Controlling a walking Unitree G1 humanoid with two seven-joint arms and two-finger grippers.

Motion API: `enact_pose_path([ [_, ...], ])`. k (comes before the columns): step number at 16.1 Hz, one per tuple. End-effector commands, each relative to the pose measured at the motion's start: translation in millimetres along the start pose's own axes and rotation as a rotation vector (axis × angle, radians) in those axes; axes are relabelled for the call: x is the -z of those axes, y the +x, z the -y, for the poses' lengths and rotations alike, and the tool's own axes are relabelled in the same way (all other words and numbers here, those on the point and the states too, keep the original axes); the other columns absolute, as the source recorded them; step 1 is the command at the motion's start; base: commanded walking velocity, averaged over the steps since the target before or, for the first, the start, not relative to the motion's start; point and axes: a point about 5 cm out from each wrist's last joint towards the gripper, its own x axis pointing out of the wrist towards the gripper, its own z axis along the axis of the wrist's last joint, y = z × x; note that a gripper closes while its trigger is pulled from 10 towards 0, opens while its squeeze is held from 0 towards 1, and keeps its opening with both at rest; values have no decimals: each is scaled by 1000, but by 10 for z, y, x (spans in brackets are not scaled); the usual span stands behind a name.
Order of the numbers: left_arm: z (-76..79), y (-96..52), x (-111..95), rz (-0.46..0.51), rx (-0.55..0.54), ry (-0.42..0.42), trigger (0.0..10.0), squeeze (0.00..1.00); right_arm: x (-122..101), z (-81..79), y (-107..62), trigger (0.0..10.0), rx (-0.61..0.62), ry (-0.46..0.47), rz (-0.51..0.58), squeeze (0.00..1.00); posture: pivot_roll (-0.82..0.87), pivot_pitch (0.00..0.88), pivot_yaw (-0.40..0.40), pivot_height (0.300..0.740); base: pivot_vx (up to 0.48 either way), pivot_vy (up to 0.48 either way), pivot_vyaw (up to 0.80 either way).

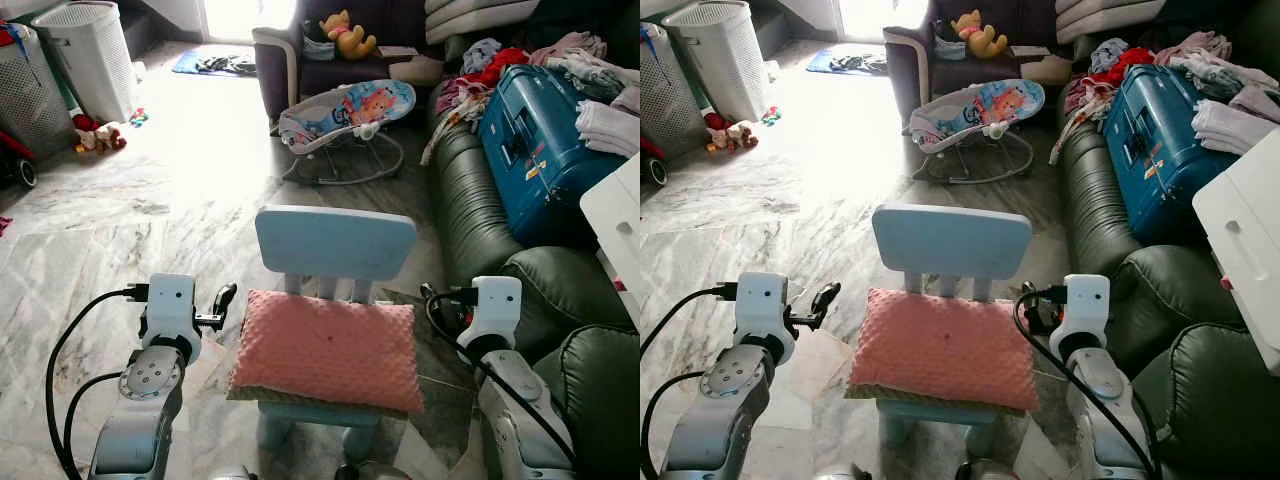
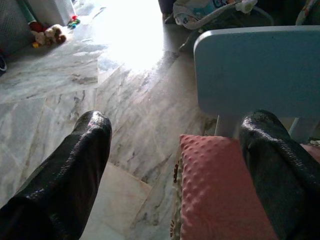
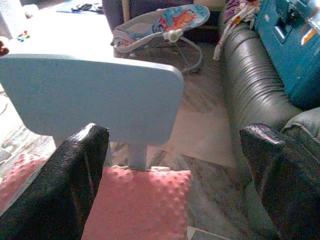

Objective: Move the pillow to the sofa

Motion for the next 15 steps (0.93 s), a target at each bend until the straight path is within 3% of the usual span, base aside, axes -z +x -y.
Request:
enact_pose_path([
  [1, -12, -4, -17, -1, 1, 13, 10000, 0, 13, -2, -9, 10000, -4, -7, -11, 0, 10, 0, -49, 740, 0, 0, 0],
  [6, -13, -16, -9, -6, -2, 11, 10000, 0, 29, -9, -8, 10000, -13, -6, -19, 0, 11, 0, -53, 705, 0, 0, 0],
  [15, -2, -26, -16, -6, -2, 12, 10000, 0, 40, -5, -24, 10000, -14, 1, -20, 0, 9, 0, -55, 590, 0, 0, 0],
])
